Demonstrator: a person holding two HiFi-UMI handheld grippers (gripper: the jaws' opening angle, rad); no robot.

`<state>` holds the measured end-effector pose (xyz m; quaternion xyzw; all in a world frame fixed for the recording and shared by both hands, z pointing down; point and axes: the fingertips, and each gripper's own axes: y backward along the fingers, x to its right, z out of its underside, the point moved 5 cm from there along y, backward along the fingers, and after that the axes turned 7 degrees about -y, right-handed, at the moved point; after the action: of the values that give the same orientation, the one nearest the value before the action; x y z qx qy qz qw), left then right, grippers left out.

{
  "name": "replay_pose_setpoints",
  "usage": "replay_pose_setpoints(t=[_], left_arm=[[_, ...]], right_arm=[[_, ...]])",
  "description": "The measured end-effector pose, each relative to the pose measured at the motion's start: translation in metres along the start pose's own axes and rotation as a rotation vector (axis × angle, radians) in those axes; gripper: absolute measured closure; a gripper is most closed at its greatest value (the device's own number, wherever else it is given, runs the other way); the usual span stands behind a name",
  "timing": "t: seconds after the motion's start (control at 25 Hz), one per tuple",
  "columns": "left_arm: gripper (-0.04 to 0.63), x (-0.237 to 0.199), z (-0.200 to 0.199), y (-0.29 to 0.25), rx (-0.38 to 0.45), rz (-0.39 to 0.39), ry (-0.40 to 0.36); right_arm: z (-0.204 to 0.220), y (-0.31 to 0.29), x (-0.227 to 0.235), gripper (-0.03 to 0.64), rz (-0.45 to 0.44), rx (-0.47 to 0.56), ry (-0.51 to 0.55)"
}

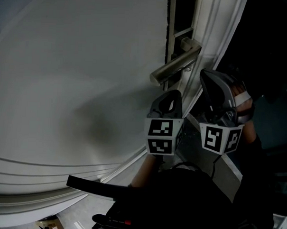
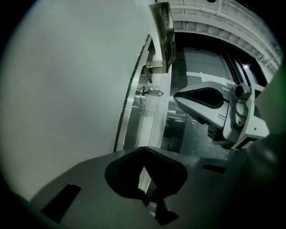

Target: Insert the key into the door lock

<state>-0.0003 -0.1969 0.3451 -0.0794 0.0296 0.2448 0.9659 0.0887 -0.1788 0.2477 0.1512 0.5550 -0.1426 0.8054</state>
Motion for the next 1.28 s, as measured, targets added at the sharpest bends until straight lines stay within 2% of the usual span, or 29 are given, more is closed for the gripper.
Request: replay_pose_setpoints(t=[0.28, 0.4, 0.56, 0.64, 0.84, 1.28], left_arm=[[0.595, 0.021, -0.003, -0.004, -0.004, 0.036, -0.016], [0.595, 0.030, 0.000, -0.005, -0.008, 0.043, -0.021], [0.595, 0.042, 0.006, -0.006, -0.025, 0.056, -0.021], [0.595, 0.045, 0.005, -0.007, -0.033, 0.053, -0.018], [0.595, 0.050, 0.012, -0.009, -0.047, 0.053, -0.022], [0.595, 0.048, 0.011, -0.012, -0.048, 0.035, -0.013]], right_arm=[[0.035, 0.031, 0.006, 0.615, 0.050, -0.092, -0.510], [0.047, 0.041, -0.001, 0.615, 0.058, -0.139, -0.686], [0.059, 0.053, -0.010, 0.615, 0.068, -0.145, -0.942], [0.063, 0.058, -0.016, 0.615, 0.055, -0.155, -1.037], [0.076, 0.065, -0.026, 0.617, 0.016, -0.184, -1.150], [0.087, 0.068, -0.029, 0.617, -0.006, -0.228, -1.134]])
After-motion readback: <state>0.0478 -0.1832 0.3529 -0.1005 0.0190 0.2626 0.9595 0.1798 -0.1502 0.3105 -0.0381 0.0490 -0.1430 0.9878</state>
